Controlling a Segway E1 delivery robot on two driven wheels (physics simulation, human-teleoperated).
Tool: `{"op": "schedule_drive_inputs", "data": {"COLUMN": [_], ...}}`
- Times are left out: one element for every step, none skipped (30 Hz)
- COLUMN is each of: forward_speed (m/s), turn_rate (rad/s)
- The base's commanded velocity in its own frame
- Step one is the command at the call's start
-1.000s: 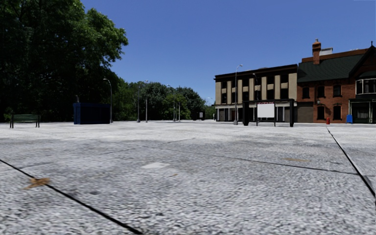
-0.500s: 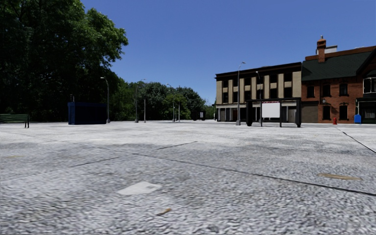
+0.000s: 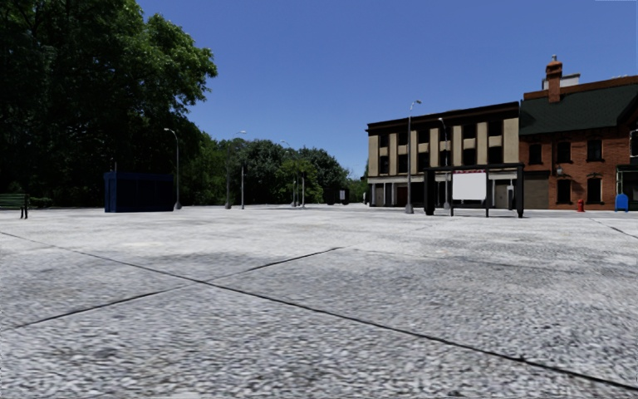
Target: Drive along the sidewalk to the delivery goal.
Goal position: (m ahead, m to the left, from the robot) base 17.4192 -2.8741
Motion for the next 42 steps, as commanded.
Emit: {"op": "schedule_drive_inputs", "data": {"forward_speed": [2.00, 2.00, 2.00, 2.00, 2.00, 2.00, 2.00, 2.00, 2.00, 2.00, 2.00, 2.00, 2.00, 2.00, 2.00, 2.00, 2.00, 2.00, 2.00, 2.00, 2.00, 2.00, 2.00, 2.00, 2.00, 2.00, 2.00, 2.00, 2.00, 2.00, 2.00, 2.00, 2.00, 2.00, 2.00, 2.00, 2.00, 2.00, 2.00, 2.00, 2.00, 2.00], "turn_rate": [0.00, 0.00, 0.00, 0.00, 0.00, 0.00, 0.00, 0.00, 0.00, 0.00, 0.00, 0.00, 0.00, 0.00, 0.00, 0.00, 0.00, 0.00, 0.00, 0.00, 0.00, 0.00, 0.00, 0.00, 0.00, 0.00, 0.00, 0.00, 0.00, 0.00, 0.00, 0.00, 0.00, 0.00, 0.00, 0.00, 0.00, 0.00, 0.00, 0.00, 0.00, 0.00]}}
